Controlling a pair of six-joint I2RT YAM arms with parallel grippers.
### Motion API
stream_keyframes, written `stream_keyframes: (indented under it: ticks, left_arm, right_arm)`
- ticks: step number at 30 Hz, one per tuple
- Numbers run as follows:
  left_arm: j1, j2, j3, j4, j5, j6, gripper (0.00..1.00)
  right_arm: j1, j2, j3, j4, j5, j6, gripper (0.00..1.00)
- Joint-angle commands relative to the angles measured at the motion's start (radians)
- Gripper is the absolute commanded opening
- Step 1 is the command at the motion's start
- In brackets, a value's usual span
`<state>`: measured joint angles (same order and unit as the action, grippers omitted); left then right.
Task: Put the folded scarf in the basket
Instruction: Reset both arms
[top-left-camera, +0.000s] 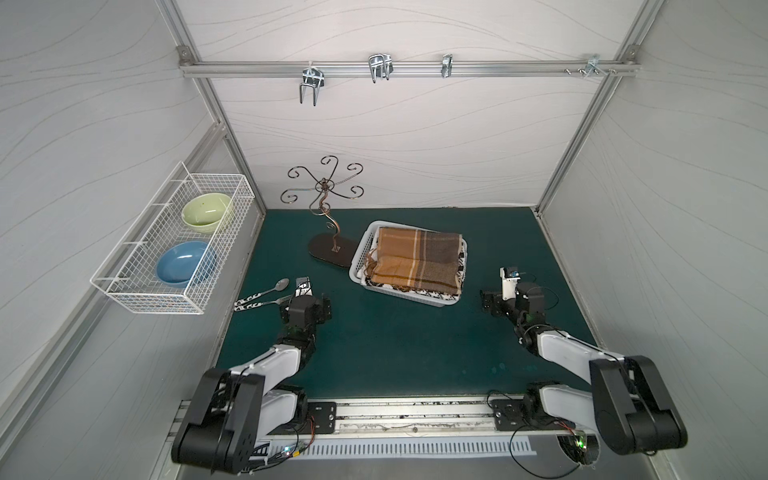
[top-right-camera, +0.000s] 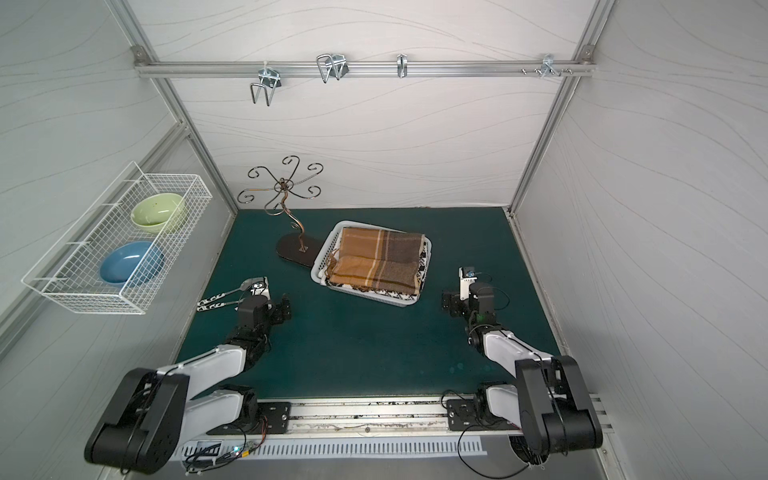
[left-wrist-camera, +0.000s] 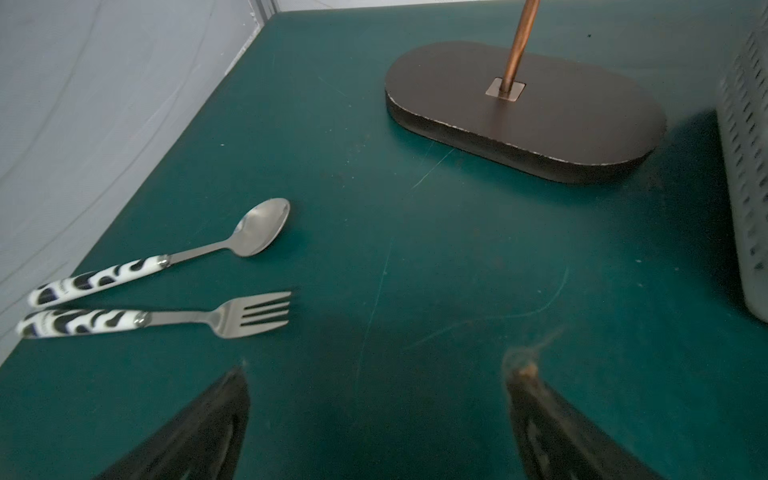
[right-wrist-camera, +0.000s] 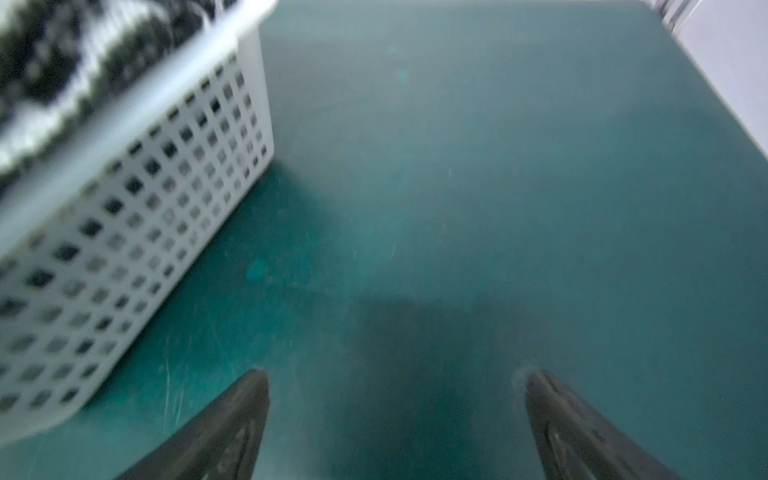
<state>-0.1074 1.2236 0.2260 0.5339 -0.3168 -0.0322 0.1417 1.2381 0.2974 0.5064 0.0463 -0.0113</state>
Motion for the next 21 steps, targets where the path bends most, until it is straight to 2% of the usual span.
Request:
stream_keyframes:
  ticks: [1, 3, 7, 10, 12, 13, 15, 17, 21]
  left_arm:
    - [0.044, 0.064, 0.086, 0.211, 0.102, 0.009, 0.99]
    - [0.075, 0.103, 0.094, 0.264, 0.165, -0.004, 0.99]
    - [0.113, 0.144, 0.17, 0.161, 0.189, -0.033, 0.99]
    - [0.137, 0.181, 0.189, 0.163, 0.216, -0.024, 0.99]
    - [0.176, 0.302, 0.123, 0.425, 0.277, -0.043, 0.99]
    - [0.204, 0.341, 0.141, 0.432, 0.305, -0.064, 1.0]
    - [0.196, 0.314, 0.17, 0.321, 0.304, -0.054, 0.99]
    - [0.196, 0.332, 0.164, 0.369, 0.303, -0.052, 0.99]
    - [0.192, 0.321, 0.163, 0.351, 0.303, -0.052, 0.99]
  right_arm:
    - [-0.048, 0.068, 0.025, 0.23, -0.032, -0.006, 0.99]
    - [-0.087, 0.116, 0.042, 0.267, -0.084, 0.02, 0.99]
    - [-0.1, 0.254, 0.09, 0.325, -0.18, 0.006, 0.99]
    - [-0.094, 0.321, 0.136, 0.29, -0.152, 0.009, 0.99]
    - [-0.095, 0.332, 0.149, 0.279, -0.153, 0.008, 0.99]
    - [-0.093, 0.33, 0.157, 0.261, -0.151, 0.005, 0.99]
    - [-0.092, 0.333, 0.158, 0.26, -0.15, 0.004, 0.99]
    - [-0.092, 0.334, 0.159, 0.262, -0.15, 0.002, 0.99]
    - [-0.09, 0.336, 0.16, 0.262, -0.148, 0.003, 0.99]
